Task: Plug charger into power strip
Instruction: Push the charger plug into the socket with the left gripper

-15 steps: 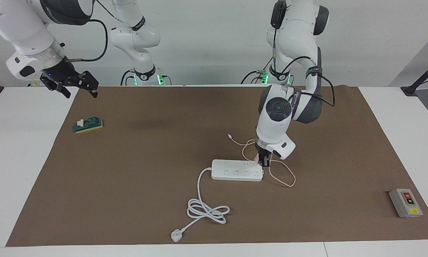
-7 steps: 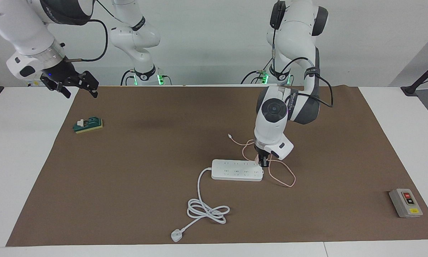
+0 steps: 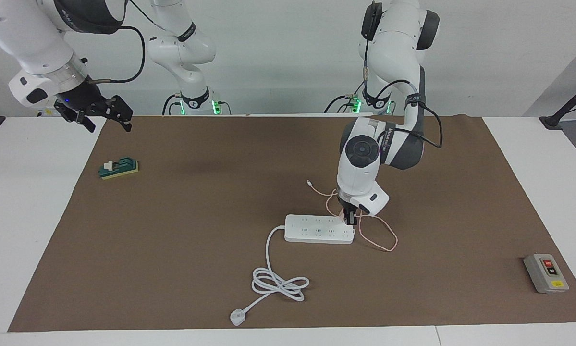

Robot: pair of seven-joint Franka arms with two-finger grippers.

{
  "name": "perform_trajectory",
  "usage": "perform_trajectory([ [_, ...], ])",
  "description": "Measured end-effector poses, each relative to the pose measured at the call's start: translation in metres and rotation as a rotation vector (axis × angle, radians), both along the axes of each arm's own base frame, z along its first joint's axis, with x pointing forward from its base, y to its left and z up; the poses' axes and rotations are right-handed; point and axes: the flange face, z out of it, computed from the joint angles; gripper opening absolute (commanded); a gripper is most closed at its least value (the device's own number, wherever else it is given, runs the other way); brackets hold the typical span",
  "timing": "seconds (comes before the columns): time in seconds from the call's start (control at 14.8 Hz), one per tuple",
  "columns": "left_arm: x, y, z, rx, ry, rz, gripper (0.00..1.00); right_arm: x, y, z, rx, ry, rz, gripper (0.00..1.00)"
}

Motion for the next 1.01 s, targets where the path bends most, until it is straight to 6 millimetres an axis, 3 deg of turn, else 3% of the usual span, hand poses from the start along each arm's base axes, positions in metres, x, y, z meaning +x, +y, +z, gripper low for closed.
perform_trajectory([
  [1.01,-0.0009,-0.0070,-0.0026,-0.001,-0.014,-0.008,0.00,0.0001,0.0006,0.0000,0.000,0.000,0.001,1.00],
])
